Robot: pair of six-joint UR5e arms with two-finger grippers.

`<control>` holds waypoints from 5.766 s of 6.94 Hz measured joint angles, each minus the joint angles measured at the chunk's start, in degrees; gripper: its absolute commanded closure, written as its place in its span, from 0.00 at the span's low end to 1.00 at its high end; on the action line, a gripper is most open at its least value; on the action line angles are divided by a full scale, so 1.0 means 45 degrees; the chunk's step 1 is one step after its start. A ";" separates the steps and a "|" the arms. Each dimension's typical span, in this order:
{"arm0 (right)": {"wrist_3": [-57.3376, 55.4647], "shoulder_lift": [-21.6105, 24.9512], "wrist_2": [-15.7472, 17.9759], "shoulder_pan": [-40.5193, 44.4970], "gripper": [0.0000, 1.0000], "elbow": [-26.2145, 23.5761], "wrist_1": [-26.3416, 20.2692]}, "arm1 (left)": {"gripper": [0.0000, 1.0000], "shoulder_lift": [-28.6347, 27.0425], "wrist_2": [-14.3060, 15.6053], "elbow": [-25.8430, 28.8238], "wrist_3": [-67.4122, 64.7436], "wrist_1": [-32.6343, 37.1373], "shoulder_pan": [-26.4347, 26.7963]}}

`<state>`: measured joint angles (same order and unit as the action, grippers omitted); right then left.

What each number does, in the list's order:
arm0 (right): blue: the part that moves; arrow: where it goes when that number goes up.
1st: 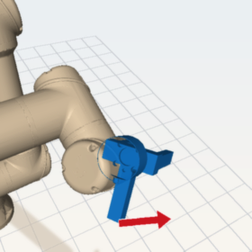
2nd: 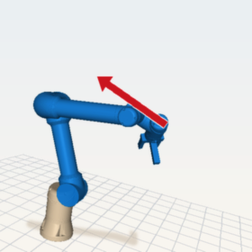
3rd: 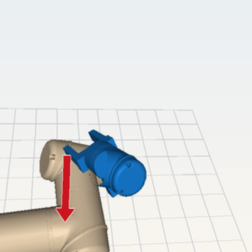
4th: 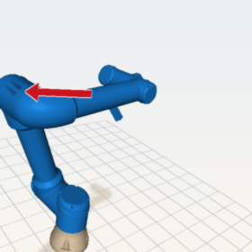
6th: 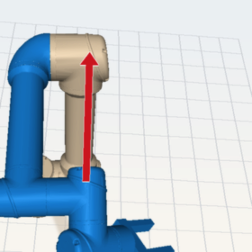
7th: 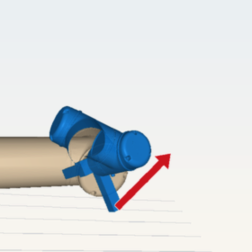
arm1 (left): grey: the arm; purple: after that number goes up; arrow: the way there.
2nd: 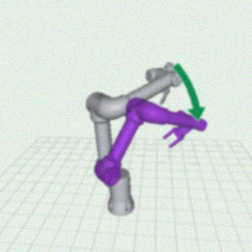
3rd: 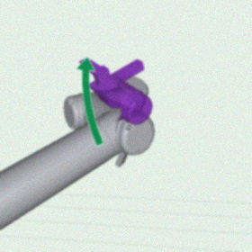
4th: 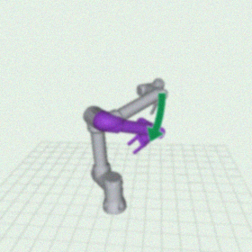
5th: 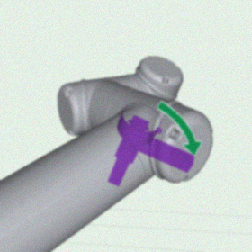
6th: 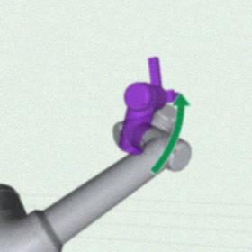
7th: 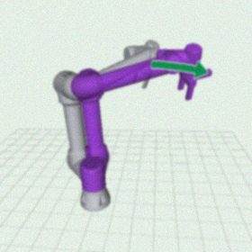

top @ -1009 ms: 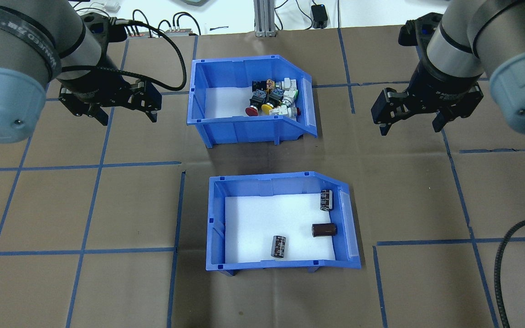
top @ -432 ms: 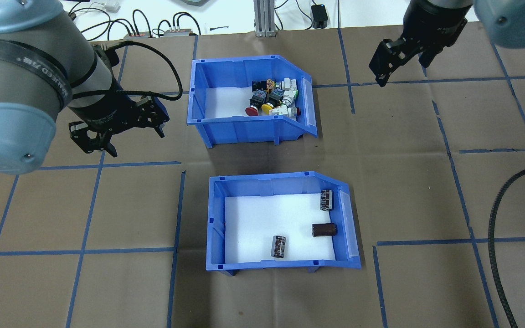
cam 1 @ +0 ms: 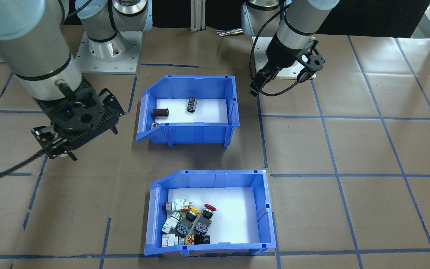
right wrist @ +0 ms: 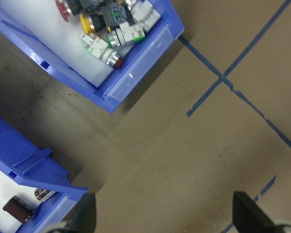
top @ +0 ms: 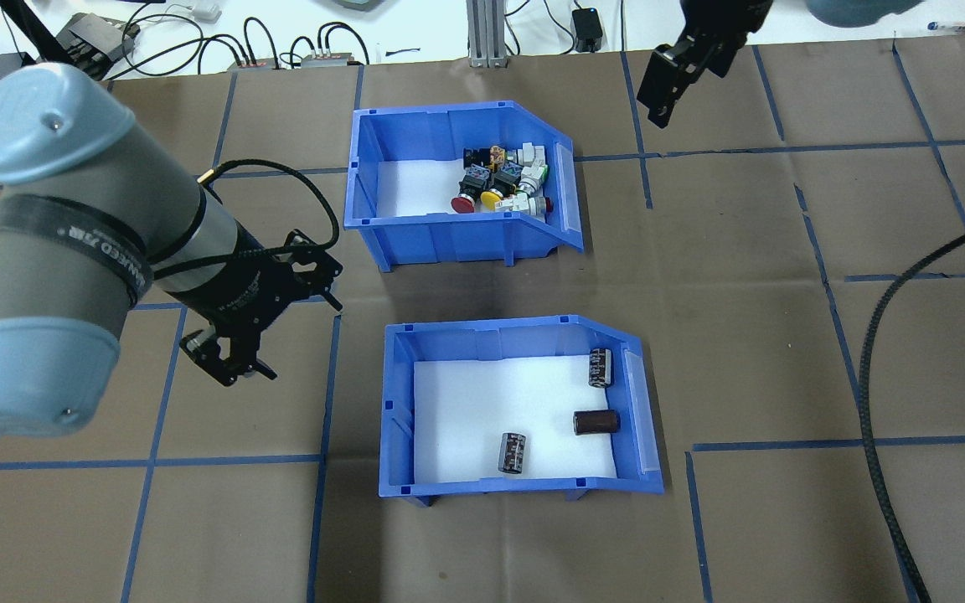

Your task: Place battery box in front

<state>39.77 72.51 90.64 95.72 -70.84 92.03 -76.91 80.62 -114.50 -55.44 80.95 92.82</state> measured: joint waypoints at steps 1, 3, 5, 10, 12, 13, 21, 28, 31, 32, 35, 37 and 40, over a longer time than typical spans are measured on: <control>0.0674 -0.0920 0.0050 0.0742 0.00 0.0868 -0.0038 | 0.01 0.0622 -0.0127 -0.0685 -0.2247 -0.0039 0.0672; 0.1427 -0.2299 0.0073 0.2039 0.00 0.2041 -0.0030 | 0.01 0.1301 -0.0172 -0.1635 -0.6830 -0.0139 0.2733; 0.2718 -0.3097 0.0014 0.3148 0.00 0.2332 0.0268 | 0.01 0.1330 -0.0225 -0.2149 -1.0431 -0.0249 0.4451; 0.4136 -0.4511 0.0084 0.4710 0.00 0.1968 0.1744 | 0.00 -0.0460 -0.0207 -0.2251 -1.4244 -0.2776 0.6140; 0.4062 -0.4762 0.0096 0.4794 0.00 0.1362 0.2477 | 0.00 -0.1207 -0.0047 -0.2262 -1.4448 -0.3748 0.6256; 0.4013 -0.4907 0.0118 0.4798 0.00 0.0822 0.3454 | 0.00 -0.1496 0.0155 -0.2276 -1.4455 -0.4227 0.6261; 0.3189 -0.4251 0.0652 0.4783 1.00 -0.0174 0.4730 | 0.22 -0.2650 0.1130 -0.2308 -1.4690 -0.5387 0.6269; 0.6070 -0.1989 0.2151 0.1934 1.00 -0.0742 0.3611 | 1.00 -0.2691 0.0367 -0.2227 -1.3943 -0.6507 0.5910; 0.8572 -0.0749 0.2223 -0.0032 1.00 -0.1692 0.3635 | 1.00 -0.1579 0.0370 -0.2156 -1.1664 -0.5069 0.3928; 0.9441 -0.0118 0.2135 -0.0704 1.00 -0.2387 0.3720 | 1.00 -0.1051 0.0372 -0.2087 -1.0295 -0.4273 0.2708; 1.2522 0.2201 0.1325 -0.2734 1.00 -0.5290 0.4419 | 1.00 -0.1133 0.0314 -0.1147 -0.7547 -0.3538 0.0335; 1.4804 0.3939 0.0601 -0.4076 1.00 -0.7560 0.4690 | 1.00 -0.3110 0.0245 0.1035 -0.7324 -0.3510 0.0194; 1.6594 0.5643 -0.0113 -0.5463 1.00 -0.9709 0.5073 | 1.00 -0.6284 -0.0277 0.4055 -0.8604 -0.3843 0.0774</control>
<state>114.45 97.90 90.13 71.13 -114.53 114.86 -105.19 79.38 -96.26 -94.16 63.66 96.30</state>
